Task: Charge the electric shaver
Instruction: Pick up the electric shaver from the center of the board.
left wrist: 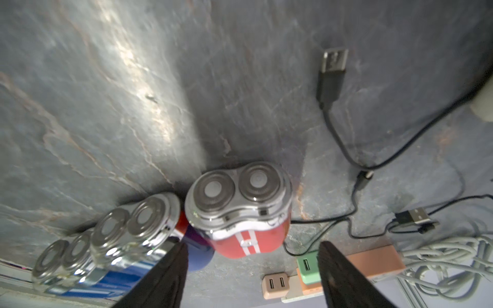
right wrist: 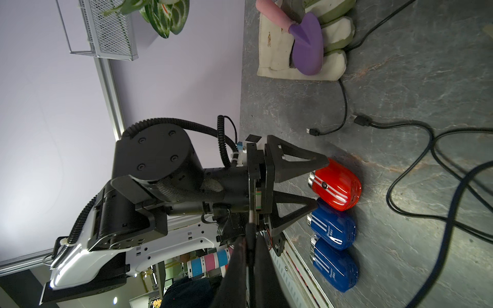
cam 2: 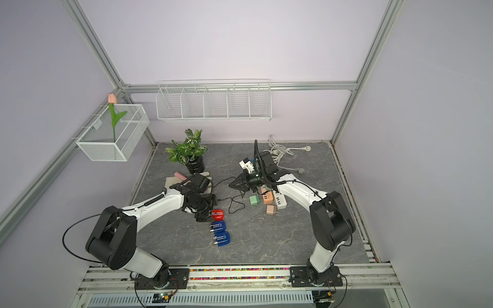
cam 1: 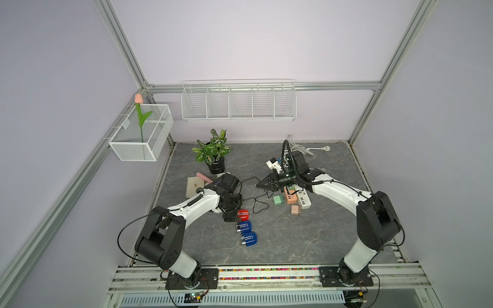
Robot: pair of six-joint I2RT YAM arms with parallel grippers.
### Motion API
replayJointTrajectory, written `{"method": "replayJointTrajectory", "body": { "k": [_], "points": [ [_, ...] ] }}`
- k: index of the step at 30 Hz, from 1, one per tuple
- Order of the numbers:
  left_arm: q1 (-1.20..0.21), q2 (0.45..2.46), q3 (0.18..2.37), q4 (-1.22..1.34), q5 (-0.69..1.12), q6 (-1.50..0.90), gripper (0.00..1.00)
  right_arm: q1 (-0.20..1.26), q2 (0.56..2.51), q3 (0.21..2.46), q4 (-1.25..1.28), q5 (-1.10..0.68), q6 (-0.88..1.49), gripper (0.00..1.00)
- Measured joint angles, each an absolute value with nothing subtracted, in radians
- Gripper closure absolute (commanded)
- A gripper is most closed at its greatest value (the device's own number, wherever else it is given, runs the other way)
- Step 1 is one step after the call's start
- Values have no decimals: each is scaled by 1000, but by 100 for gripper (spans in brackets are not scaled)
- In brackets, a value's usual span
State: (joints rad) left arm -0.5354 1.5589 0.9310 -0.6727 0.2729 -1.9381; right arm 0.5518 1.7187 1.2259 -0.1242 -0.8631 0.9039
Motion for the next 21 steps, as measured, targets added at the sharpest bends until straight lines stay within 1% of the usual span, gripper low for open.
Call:
{"method": "replayJointTrajectory", "body": {
  "k": [7, 11, 14, 21],
  "points": [
    [-535, 1644, 979, -700, 246, -1933, 23, 547, 1719, 1224, -123, -865, 905, 93],
    [-535, 1659, 984, -713, 232, -1930, 24, 547, 1719, 1222, -122, -865, 905, 93],
    [-535, 1681, 991, -728, 225, -1925, 26, 546, 1719, 1217, -120, -865, 906, 93],
    [-540, 1726, 1017, -747, 222, -1907, 26, 546, 1719, 1209, -113, -865, 912, 93]
  ]
}}
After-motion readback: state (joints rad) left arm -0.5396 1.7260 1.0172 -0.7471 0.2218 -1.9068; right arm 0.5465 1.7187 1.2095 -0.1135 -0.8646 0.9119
